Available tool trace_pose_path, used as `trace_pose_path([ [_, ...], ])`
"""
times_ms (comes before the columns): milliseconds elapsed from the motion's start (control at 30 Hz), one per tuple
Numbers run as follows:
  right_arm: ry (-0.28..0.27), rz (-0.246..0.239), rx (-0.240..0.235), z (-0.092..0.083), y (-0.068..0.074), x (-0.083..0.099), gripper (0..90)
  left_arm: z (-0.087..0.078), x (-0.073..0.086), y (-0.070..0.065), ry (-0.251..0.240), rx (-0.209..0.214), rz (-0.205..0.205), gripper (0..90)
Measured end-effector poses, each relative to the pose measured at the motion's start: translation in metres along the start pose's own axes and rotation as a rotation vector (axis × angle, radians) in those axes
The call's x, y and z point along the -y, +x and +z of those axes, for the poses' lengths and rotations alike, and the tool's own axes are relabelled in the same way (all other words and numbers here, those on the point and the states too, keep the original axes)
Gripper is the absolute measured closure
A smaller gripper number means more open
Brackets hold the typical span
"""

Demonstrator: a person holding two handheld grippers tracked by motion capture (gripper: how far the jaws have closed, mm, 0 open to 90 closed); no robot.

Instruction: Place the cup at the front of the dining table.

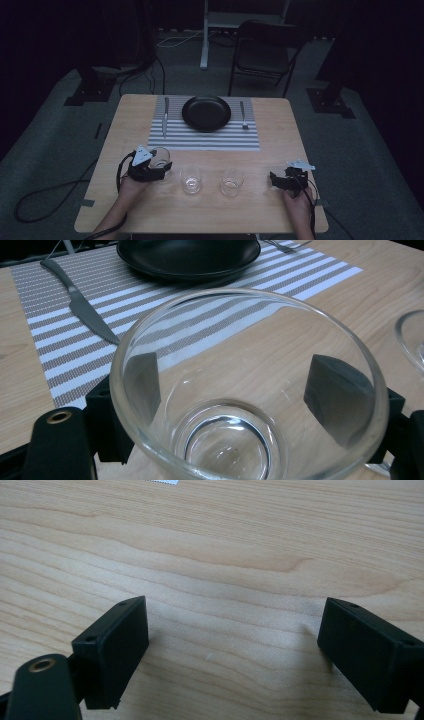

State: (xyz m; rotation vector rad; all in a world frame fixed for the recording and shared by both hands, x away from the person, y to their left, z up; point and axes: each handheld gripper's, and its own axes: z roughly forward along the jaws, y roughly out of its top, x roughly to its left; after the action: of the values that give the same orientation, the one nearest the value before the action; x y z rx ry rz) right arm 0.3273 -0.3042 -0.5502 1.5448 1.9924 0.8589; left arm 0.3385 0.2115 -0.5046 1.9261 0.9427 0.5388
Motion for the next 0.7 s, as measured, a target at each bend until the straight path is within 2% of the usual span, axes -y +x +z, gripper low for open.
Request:
trace_pose_path([
  [133, 0.000, 0.000, 0.000, 0.000, 0.000, 0.000, 12.4, 0.004, -0.007, 0.000, -0.006, 0.003, -0.004, 20.0],
  [500, 0.000, 0.000, 0.000, 0.000, 0.000, 0.000, 12.4, 0.017, -0.026, 0.004, -0.028, -0.056, -0.032, 20.0],
  [567, 0.000, 0.000, 0.000, 0.000, 0.000, 0.000, 12.4, 0.019, -0.029, 0.005, -0.024, -0.052, -0.031, 20.0],
  [633, 0.000, 0.000, 0.000, 0.000, 0.000, 0.000, 12.4, 0.023, -0.032, 0.006, -0.019, -0.070, -0.028, 20.0],
  [700, 0.000, 0.000, 0.000, 0.000, 0.000, 0.000, 12.4, 0.025, -0.034, 0.007, -0.021, -0.074, -0.040, 20.0],
])
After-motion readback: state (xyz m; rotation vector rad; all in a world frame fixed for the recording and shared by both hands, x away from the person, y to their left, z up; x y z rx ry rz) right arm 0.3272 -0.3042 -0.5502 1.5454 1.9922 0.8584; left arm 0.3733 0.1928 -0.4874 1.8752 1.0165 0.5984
